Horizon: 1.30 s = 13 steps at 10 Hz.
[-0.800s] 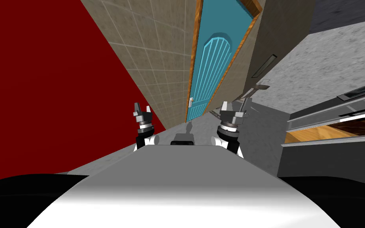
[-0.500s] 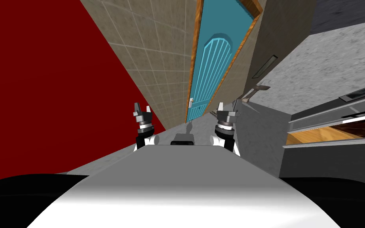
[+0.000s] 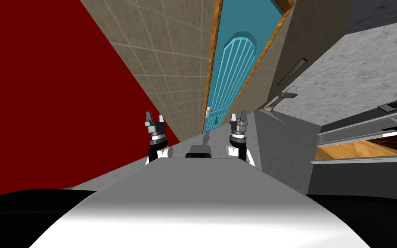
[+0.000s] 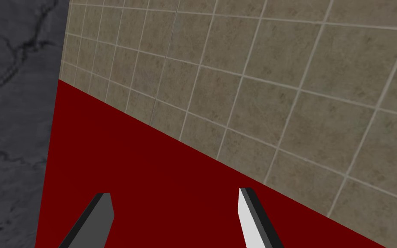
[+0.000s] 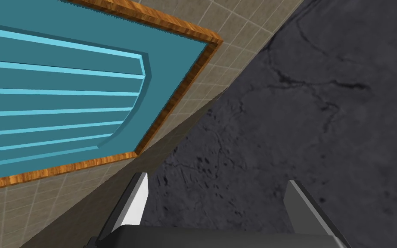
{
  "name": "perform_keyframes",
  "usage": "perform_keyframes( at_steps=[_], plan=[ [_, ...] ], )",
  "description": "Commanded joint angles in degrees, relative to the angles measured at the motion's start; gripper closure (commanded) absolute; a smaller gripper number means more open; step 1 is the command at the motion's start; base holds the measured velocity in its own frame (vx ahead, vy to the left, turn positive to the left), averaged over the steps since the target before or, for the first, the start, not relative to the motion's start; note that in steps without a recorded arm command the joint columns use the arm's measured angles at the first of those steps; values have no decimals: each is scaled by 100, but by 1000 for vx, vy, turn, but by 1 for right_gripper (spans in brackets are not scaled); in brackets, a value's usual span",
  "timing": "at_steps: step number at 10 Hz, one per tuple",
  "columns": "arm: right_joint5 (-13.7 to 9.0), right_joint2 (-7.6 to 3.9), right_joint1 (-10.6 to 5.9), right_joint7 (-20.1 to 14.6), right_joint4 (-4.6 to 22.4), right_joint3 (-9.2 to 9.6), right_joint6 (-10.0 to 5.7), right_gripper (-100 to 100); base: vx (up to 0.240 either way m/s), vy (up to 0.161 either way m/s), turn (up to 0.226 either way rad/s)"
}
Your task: Pull the door open
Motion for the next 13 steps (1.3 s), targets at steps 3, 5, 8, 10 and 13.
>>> perform_keyframes(
  at_steps=[3,5,8,10,13],
  plan=[
    [188,-169,-351,390,626,3,-66,-100,57,-17,23],
    [276,-233,-509,562,946,16,-85,-100,57,-20,18],
    [373,-303,-682,749,1418,30,-106,-100,45,-17,20],
    [470,-373,-855,936,1659,44,-127,-100,25,-9,9],
    [571,-446,-1036,1133,2130,59,-148,-100,46,-16,21]
  ],
)
